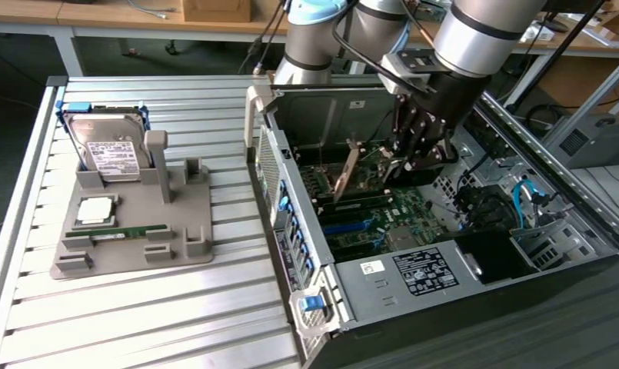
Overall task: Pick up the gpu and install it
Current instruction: 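Insert the gpu into the slot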
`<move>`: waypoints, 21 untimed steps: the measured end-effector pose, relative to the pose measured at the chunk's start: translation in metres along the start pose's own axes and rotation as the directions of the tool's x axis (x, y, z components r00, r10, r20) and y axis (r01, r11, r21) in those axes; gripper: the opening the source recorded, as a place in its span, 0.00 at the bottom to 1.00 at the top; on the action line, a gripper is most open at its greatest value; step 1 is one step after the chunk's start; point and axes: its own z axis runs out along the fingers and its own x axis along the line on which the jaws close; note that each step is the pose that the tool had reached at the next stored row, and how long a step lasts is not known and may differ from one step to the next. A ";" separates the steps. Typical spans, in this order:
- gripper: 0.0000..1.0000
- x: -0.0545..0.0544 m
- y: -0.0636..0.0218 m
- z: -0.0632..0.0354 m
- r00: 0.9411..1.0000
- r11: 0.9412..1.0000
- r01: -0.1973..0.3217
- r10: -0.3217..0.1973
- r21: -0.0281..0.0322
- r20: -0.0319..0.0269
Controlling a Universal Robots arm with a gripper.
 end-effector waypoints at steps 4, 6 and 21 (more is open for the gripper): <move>0.27 0.002 0.0006 0.0013 1.000 1.000 0.000 0.000 0.000 0.000; 0.27 0.003 0.0009 0.0019 1.000 1.000 0.000 0.000 0.000 0.000; 0.27 0.010 0.0042 0.0067 1.000 1.000 0.000 0.000 0.000 0.000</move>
